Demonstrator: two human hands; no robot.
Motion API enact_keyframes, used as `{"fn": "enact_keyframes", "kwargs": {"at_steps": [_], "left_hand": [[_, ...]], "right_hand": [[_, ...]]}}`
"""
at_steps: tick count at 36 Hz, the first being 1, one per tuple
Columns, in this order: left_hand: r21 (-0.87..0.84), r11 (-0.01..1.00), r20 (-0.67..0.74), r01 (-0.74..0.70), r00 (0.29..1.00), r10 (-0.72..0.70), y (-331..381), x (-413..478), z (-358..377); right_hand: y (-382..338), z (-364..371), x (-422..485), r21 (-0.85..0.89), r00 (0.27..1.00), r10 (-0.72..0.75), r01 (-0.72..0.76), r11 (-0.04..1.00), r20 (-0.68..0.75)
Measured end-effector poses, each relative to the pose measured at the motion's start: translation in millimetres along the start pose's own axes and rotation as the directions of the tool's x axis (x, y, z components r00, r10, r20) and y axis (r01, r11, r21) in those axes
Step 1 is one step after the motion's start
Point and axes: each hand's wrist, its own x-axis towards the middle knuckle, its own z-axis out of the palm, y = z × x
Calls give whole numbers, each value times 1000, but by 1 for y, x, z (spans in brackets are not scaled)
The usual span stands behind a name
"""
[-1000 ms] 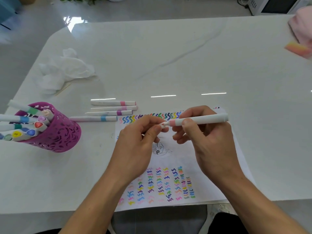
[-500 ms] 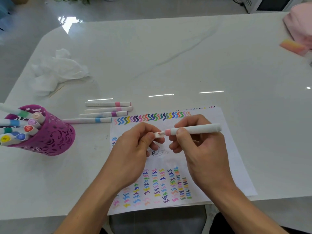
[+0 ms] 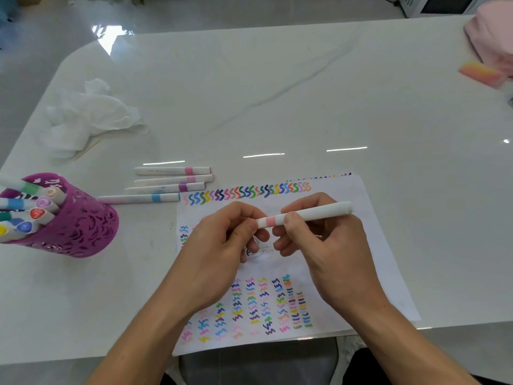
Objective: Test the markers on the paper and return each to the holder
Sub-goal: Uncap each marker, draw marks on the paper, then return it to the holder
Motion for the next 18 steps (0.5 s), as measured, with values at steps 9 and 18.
{"fn": "enact_keyframes", "kwargs": {"at_steps": [9,18], "left_hand": [[-194,981,-48,17,998,-27,-1,-4,2],[-184,983,-96,1,995,-19,1,0,4]], "right_hand": [[4,-3,2,160,995,85,-92,983,50],[8,0,6,271,991,108,-127,954,84]]}}
